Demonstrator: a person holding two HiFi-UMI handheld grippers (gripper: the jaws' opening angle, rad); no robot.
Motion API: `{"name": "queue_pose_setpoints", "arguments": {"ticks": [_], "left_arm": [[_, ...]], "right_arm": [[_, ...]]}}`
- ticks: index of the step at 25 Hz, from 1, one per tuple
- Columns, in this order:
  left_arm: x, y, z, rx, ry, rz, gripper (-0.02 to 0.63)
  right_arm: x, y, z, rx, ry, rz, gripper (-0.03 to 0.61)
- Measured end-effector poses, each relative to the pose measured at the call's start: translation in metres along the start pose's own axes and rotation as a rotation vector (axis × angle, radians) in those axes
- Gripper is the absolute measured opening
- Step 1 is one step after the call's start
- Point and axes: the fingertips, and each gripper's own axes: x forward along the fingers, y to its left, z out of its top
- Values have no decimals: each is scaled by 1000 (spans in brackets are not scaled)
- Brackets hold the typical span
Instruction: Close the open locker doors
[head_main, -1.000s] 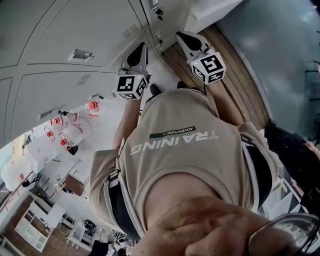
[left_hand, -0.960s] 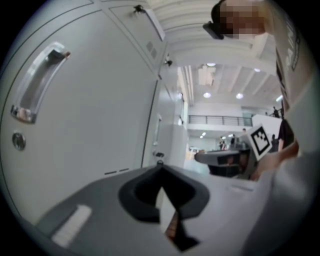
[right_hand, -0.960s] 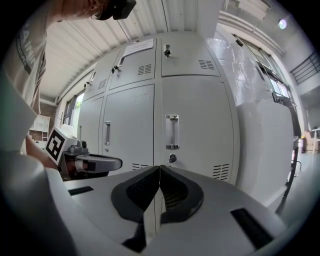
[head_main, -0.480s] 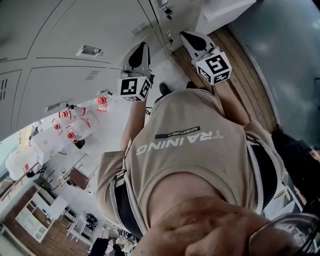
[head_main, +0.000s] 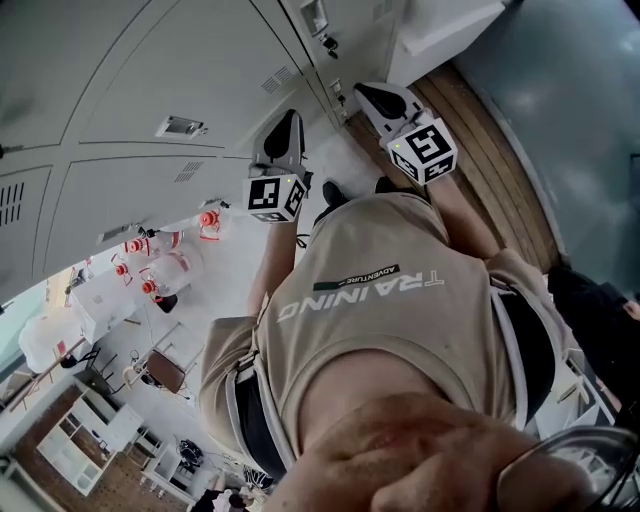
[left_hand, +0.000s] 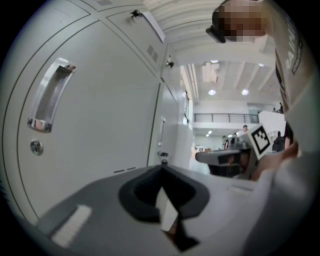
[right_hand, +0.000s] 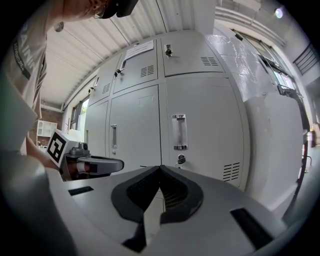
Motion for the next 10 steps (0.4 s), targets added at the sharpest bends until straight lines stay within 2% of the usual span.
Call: {"name": "queue_pose_setpoints", "arguments": {"ticks": [10], "left_arm": [[10,-15,-1,4,-5,-6,5]], "right_arm": [[-7,2,6,-45,-14,50,12]]}}
